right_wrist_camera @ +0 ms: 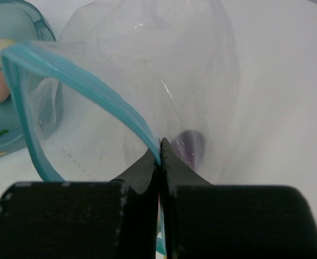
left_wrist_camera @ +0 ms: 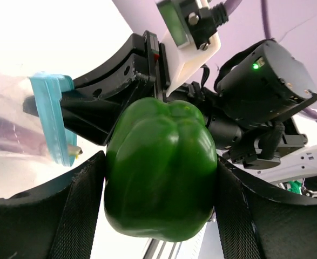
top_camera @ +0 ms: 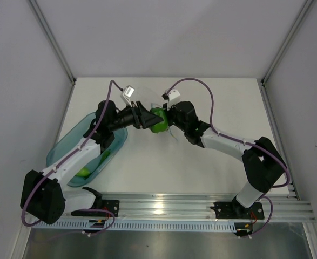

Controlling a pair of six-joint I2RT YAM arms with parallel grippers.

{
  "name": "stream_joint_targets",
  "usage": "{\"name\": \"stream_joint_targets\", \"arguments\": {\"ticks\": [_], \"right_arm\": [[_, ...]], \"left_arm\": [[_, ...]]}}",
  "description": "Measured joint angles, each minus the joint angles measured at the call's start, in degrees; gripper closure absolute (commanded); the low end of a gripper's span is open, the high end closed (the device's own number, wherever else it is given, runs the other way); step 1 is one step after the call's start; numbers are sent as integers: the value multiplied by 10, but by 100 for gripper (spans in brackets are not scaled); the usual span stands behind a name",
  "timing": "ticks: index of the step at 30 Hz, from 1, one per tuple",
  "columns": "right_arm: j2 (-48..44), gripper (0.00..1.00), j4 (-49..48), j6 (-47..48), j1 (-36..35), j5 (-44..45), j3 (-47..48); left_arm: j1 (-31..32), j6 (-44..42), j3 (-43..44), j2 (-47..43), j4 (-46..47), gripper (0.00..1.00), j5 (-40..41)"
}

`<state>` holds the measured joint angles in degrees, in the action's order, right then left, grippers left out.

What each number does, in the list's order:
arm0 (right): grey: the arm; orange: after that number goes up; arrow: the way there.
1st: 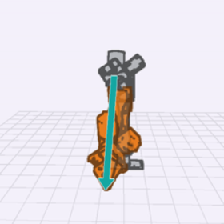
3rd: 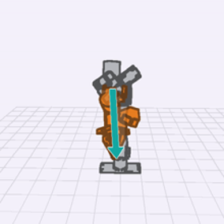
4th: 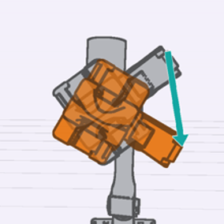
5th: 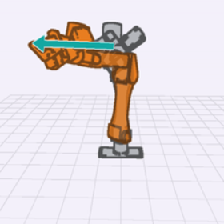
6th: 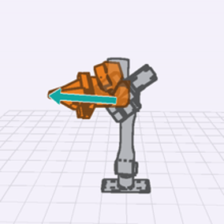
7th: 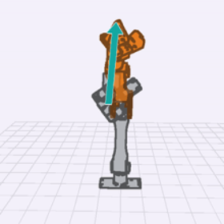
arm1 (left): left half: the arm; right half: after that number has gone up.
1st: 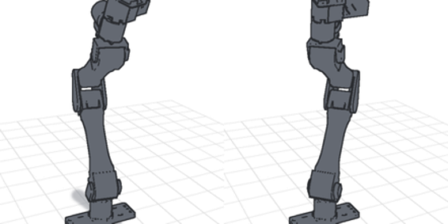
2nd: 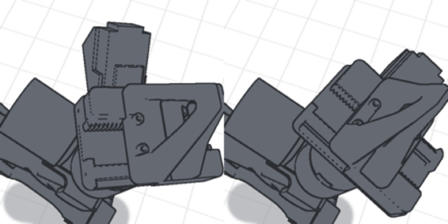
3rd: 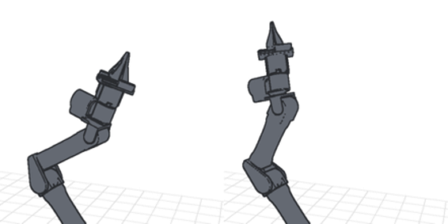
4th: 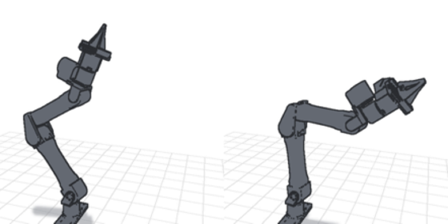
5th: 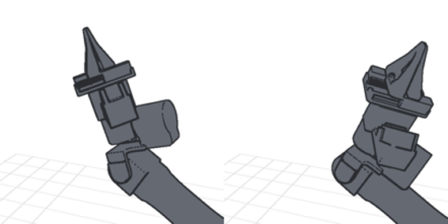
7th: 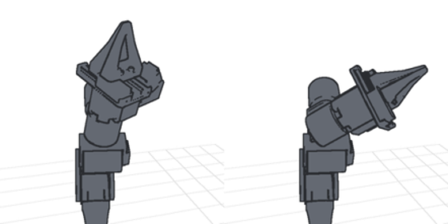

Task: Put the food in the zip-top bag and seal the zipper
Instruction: Place the fake vegetable in the zipper food storage bag.

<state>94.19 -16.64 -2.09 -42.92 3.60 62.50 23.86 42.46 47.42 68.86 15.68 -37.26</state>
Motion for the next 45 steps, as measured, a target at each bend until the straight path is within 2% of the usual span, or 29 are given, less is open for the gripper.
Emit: {"name": "stream_joint_targets", "arguments": {"ticks": [4, 12, 19, 28, 31, 32, 35, 39, 45], "right_arm": [[0, 100, 6, -15, 7, -15, 0], [-18, 100, 5, -41, 9, -75, -3], [-64, 100, 0, -61, 8, -120, -18], [-64, 100, -4, -70, 3, -166, -20], [-57, 100, -4, -75, 3, -170, -18], [-54, 100, -3, -76, 4, -170, -17], [-46, 100, 2, -85, 4, -168, -10], [-35, 100, 10, -96, 4, -158, 9], [-7, 100, 49, -132, 3, -147, 68]], "left_arm": [[8, -1, 12, 14, -31, 99, 22], [4, 0, 17, 49, -120, 99, 127], [4, 0, 29, 50, -189, 100, 199], [4, 11, 56, 52, -247, 99, 267], [4, 11, 64, 64, -250, 83, 266], [4, 11, 64, 68, -250, 70, 265], [4, 9, 64, 72, -253, 55, 265], [5, -1, 61, 67, -249, 48, 264], [18, -12, 50, 37, -254, 44, 273]]}}
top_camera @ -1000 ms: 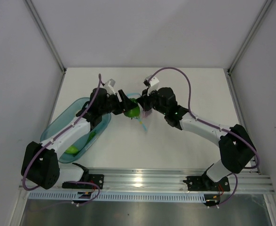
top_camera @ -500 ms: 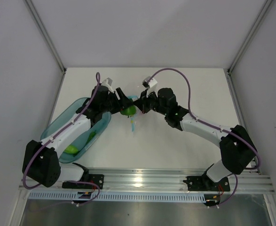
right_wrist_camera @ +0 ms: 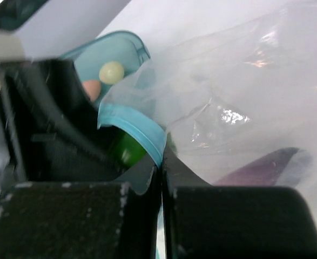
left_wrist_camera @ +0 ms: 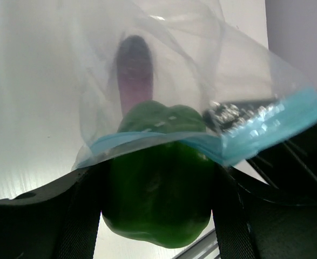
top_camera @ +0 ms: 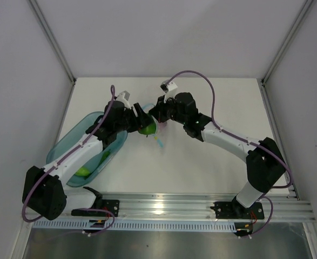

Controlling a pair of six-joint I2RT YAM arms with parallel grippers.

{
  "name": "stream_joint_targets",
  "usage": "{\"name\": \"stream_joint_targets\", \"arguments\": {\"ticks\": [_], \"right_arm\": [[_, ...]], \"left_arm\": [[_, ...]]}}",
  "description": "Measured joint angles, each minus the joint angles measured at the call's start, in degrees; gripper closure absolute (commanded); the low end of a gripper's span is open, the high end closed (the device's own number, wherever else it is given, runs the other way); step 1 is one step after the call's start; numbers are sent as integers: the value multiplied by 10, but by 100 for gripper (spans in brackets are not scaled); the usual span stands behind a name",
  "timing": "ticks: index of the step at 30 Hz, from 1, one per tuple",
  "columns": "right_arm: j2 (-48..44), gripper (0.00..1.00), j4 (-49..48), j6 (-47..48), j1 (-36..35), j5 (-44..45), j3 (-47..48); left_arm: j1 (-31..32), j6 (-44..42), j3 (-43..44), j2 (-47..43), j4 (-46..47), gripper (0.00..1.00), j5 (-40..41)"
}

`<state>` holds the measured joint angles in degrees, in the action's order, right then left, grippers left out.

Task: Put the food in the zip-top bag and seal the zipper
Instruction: Place the fake vegetable in the zipper food storage bag.

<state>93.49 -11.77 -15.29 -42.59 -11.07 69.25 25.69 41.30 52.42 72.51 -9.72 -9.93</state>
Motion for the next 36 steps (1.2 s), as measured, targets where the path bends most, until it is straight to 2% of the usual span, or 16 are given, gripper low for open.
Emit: {"name": "stream_joint_targets", "arguments": {"ticks": [7, 14, 15, 17, 18, 26, 36], "right_arm": [[22, 100, 49, -57, 1, 9, 50], [27, 100, 61, -61, 0, 5, 51], [27, 100, 60, -59, 0, 4, 51], [26, 100, 53, -55, -1, 5, 50], [26, 100, 52, -54, -1, 4, 48], [16, 100, 47, -42, -1, 9, 32], [16, 100, 59, -42, -12, 2, 31]], "left_arm": [[40, -9, -11, -49, -9, 44, 25], [43, -12, 19, -24, -59, 38, 47], [43, -11, 31, -16, -73, 36, 54], [43, -11, 55, -1, -97, 7, 69], [44, -9, 64, 4, -105, 1, 81], [44, -9, 69, -11, -119, 0, 143], [47, -14, -2, -155, -61, 0, 144]]}}
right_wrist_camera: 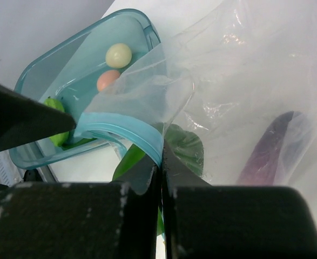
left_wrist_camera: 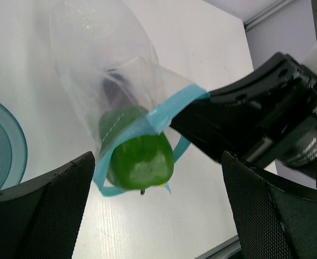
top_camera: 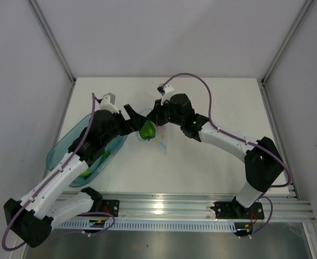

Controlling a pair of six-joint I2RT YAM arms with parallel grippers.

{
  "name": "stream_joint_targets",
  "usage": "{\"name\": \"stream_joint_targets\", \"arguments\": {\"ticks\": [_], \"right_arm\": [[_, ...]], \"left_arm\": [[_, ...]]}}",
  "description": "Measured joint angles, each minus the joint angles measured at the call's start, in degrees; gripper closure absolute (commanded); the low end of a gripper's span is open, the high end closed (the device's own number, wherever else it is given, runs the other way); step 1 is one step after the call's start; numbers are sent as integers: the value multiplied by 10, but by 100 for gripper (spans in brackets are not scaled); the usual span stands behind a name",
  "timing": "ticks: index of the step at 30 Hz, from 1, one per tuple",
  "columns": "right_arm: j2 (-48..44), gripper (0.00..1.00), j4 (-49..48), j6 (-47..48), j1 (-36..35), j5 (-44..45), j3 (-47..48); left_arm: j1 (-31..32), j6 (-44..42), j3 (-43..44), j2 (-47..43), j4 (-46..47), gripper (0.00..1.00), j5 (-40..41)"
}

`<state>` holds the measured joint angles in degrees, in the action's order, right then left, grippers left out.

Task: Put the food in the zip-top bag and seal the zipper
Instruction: Place the fake vegetable in the zipper food storage bag.

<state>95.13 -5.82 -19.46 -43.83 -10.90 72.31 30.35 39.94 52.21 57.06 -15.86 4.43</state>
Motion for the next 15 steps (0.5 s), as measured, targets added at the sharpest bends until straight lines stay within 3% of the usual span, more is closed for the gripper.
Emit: {"name": "stream_joint_targets", "arguments": {"ticks": [5, 15], "right_arm": [[0, 100, 8, -4, 0, 3, 0], [0, 100, 13, -11, 0, 6, 0]], "left_arm": [[3, 0, -52, -52, -2, 2, 2], [4, 8, -122, -38, 4, 30, 3]]}}
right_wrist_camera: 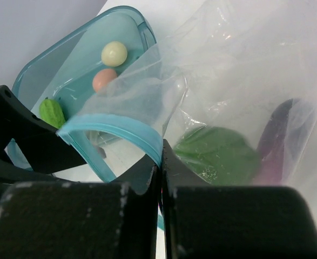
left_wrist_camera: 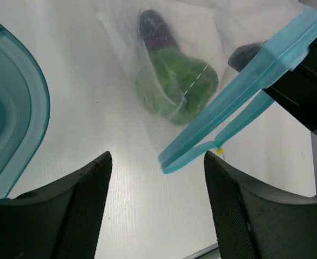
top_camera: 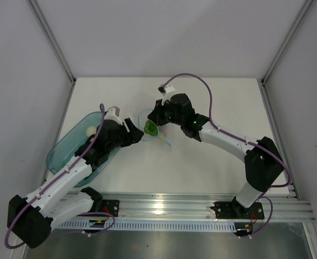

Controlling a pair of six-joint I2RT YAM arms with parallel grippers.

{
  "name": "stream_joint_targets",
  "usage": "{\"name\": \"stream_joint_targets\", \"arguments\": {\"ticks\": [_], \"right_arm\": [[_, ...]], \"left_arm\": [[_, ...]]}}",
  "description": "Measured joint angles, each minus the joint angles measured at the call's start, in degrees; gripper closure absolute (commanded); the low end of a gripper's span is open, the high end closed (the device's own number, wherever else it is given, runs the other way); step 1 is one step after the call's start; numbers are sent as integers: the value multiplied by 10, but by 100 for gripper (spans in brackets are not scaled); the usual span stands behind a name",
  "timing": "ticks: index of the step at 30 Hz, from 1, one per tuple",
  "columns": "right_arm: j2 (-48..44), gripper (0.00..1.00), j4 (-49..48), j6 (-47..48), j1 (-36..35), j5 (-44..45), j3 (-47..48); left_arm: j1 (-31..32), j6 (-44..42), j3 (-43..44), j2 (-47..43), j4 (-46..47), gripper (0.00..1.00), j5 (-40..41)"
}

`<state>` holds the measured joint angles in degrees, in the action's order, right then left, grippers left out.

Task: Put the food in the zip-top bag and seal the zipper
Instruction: Place the fake vegetable in the zipper food storage bag, then adjust the zipper food storage bag at the center of the board.

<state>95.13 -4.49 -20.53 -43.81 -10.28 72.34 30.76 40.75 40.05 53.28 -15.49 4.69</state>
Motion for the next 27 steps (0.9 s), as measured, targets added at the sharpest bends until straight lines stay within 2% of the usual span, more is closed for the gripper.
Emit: {"name": "stream_joint_targets", "arguments": {"ticks": [2, 6, 11, 15, 21, 24, 27], "right_arm": [[0, 100, 0, 0, 0, 2, 0], [0, 100, 0, 0, 0, 4, 0], [-2, 100, 0, 0, 0, 5, -1], [-6, 100, 4, 1, 0, 10, -3], [-32, 100, 51, 24, -11, 70, -2], [-58, 100, 120, 28, -18, 104, 14], [-64, 100, 229, 27, -19, 126, 97]], "left_arm": [[0, 4, -2, 11, 10, 34, -4], [0, 13, -11, 35, 30, 52, -14], [0, 19, -13, 71, 47, 65, -26], [0, 25, -7, 104, 60, 99, -50], [1, 23, 72, 154, 62, 99, -140], [1, 28, 124, 156, 66, 99, -200], [1, 42, 155, 139, 76, 100, -251]]}}
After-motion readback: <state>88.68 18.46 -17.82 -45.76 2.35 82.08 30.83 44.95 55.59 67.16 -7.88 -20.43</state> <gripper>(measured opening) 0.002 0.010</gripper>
